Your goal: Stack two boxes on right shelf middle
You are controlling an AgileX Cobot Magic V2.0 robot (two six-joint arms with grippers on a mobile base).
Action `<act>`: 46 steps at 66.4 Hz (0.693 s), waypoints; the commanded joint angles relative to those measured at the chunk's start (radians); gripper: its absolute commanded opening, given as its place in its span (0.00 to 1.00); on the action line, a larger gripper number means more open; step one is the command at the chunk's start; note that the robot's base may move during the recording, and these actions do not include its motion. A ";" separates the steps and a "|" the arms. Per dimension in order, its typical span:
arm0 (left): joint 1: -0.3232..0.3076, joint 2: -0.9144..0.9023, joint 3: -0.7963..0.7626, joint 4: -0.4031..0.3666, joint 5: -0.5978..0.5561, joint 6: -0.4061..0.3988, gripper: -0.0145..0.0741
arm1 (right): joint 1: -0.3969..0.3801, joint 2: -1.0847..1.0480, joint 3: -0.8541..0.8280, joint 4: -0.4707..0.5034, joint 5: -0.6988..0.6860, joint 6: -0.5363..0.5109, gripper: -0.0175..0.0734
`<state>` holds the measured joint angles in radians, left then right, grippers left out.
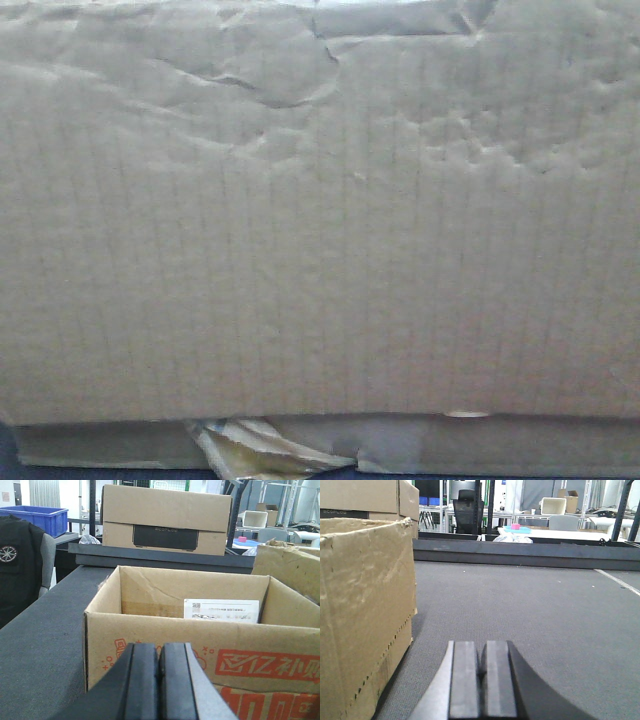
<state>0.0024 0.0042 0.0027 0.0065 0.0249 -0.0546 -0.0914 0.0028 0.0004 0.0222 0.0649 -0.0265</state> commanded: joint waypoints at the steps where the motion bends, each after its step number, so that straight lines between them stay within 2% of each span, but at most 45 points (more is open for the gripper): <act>1: 0.004 -0.004 -0.003 0.001 -0.014 -0.006 0.04 | -0.005 -0.003 0.000 0.003 -0.021 -0.003 0.01; 32: 0.004 -0.004 -0.003 0.001 -0.014 -0.006 0.04 | -0.005 -0.003 0.000 0.003 -0.021 -0.003 0.01; 46: 0.004 -0.004 -0.003 0.006 -0.048 -0.006 0.04 | -0.005 -0.003 0.000 0.003 -0.021 -0.003 0.01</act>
<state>0.0024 0.0042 0.0027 0.0085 0.0098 -0.0546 -0.0914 0.0028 0.0004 0.0222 0.0649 -0.0265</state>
